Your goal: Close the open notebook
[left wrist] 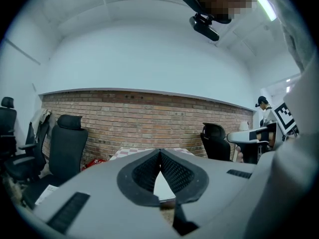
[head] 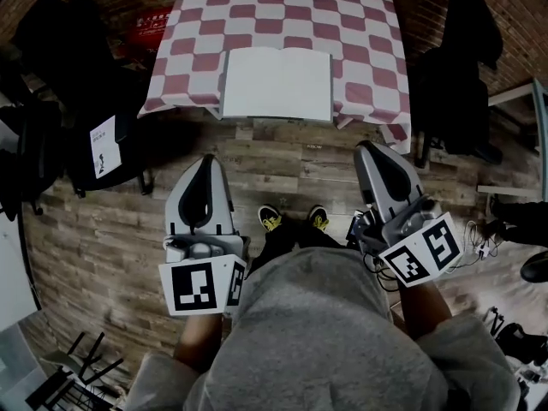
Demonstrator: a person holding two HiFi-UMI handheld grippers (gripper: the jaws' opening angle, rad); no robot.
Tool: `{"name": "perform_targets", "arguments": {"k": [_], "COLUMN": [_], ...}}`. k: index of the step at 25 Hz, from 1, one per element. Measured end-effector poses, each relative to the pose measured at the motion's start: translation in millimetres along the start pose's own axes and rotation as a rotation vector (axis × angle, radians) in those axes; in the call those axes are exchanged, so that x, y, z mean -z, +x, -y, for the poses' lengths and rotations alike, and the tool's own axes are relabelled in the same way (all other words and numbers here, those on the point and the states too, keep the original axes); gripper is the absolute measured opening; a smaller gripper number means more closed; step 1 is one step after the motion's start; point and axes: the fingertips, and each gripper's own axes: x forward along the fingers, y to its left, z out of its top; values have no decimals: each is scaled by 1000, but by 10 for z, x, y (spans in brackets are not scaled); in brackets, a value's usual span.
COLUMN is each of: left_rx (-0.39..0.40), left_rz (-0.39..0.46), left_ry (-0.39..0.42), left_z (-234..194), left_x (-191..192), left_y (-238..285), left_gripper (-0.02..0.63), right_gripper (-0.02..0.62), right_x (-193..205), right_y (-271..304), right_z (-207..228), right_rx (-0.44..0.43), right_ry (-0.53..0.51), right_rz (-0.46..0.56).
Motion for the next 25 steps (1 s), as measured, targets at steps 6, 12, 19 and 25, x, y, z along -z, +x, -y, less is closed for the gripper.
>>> {"name": "perform_targets", "arguments": {"k": [6, 12, 19, 25], "left_rx": [48, 68, 84, 86], "left_rz": [2, 11, 17, 7], "left_ry": [-12, -18, -24, -21], "left_z": [-56, -214, -253, -206], "left_x": [-5, -13, -36, -38], "left_y": [14, 5, 88, 195], "left_gripper": [8, 8, 8, 8], "right_gripper": [28, 28, 28, 28], "right_x": [-18, 4, -14, -37], "right_y": [87, 211, 294, 332], "right_z": [-143, -282, -283, -147], "right_rx": [15, 21, 27, 27], "right_ry": [-13, -31, -44, -34], "right_rz": [3, -2, -3, -1]}}
